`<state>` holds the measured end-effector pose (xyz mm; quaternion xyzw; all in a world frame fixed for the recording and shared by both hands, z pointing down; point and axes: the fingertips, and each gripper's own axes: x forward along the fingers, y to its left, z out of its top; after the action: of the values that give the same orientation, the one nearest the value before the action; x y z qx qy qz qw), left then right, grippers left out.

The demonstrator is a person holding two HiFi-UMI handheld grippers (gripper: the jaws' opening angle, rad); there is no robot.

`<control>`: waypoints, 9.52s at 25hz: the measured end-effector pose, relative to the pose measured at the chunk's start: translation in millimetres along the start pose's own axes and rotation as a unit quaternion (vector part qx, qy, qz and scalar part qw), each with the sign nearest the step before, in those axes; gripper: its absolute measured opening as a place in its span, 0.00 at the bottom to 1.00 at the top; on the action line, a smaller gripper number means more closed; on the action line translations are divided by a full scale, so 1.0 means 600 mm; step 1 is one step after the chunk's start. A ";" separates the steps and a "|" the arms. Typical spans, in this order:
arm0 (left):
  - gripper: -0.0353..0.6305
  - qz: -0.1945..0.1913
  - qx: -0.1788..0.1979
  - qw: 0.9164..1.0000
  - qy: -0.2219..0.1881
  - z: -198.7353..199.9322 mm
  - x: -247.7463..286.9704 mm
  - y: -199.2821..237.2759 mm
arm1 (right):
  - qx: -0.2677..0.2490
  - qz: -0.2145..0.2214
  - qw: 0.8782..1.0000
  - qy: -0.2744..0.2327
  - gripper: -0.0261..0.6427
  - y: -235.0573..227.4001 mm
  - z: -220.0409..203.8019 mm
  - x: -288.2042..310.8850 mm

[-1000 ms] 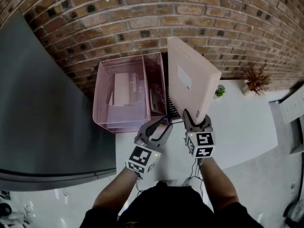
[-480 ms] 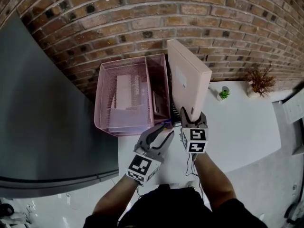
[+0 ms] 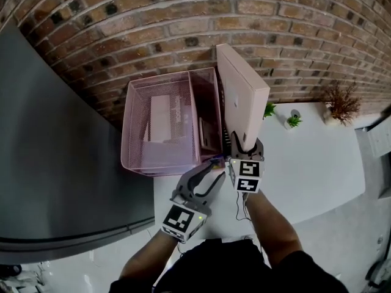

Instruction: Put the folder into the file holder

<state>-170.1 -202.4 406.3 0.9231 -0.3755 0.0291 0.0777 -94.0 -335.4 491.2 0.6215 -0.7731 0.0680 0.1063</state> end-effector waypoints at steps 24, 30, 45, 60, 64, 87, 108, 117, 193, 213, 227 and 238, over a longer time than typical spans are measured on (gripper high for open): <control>0.25 0.017 -0.038 0.999 -0.007 0.001 0.000 0.009 | -0.032 0.041 0.998 -0.034 0.44 0.029 0.015 0.002; 0.25 0.021 -0.044 0.999 -0.015 0.006 -0.004 0.011 | -0.048 0.046 0.997 -0.047 0.45 0.025 0.049 -0.015; 0.25 0.012 -0.037 0.999 -0.037 0.026 -0.010 0.018 | -0.023 0.051 0.997 -0.060 0.44 0.021 0.150 -0.035; 0.25 0.006 -0.032 0.999 -0.042 0.031 -0.019 0.024 | -0.002 0.029 0.998 -0.057 0.28 0.002 0.179 -0.035; 0.25 0.004 -0.037 0.999 -0.038 0.029 -0.020 0.025 | -0.003 0.017 0.996 -0.090 0.26 -0.002 0.188 -0.046; 0.25 0.013 -0.053 0.998 -0.017 0.011 -0.020 0.035 | 0.042 0.013 0.979 -0.200 0.25 -0.012 0.210 -0.031; 0.25 0.001 -0.053 0.998 0.015 -0.004 -0.015 0.032 | 0.024 0.031 0.986 -0.160 0.33 -0.003 0.192 -0.017; 0.25 0.002 -0.057 0.998 -0.010 0.007 -0.008 0.027 | 0.025 0.052 0.993 -0.100 0.35 -0.005 0.196 -0.001; 0.07 0.091 -0.035 0.995 -0.021 0.013 -0.012 -0.179 | 0.032 0.154 0.983 -0.090 0.04 -0.085 0.094 -0.291; 0.06 0.219 -0.014 0.975 -0.043 0.022 -0.093 -0.517 | 0.005 0.312 0.944 -0.110 0.04 -0.171 0.086 -0.654; 0.06 0.212 -0.031 0.976 -0.035 -0.008 -0.218 -0.516 | 0.015 0.297 0.952 -0.078 0.04 -0.079 0.045 -0.724; 0.06 0.151 -0.050 0.987 -0.031 -0.040 -0.297 -0.497 | 0.009 0.223 0.973 -0.058 0.04 -0.021 0.009 -0.778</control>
<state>-89.6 135.0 373.4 0.8511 -0.5139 -0.0070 0.1073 13.5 102.4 369.3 0.4370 -0.8966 0.0608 0.0383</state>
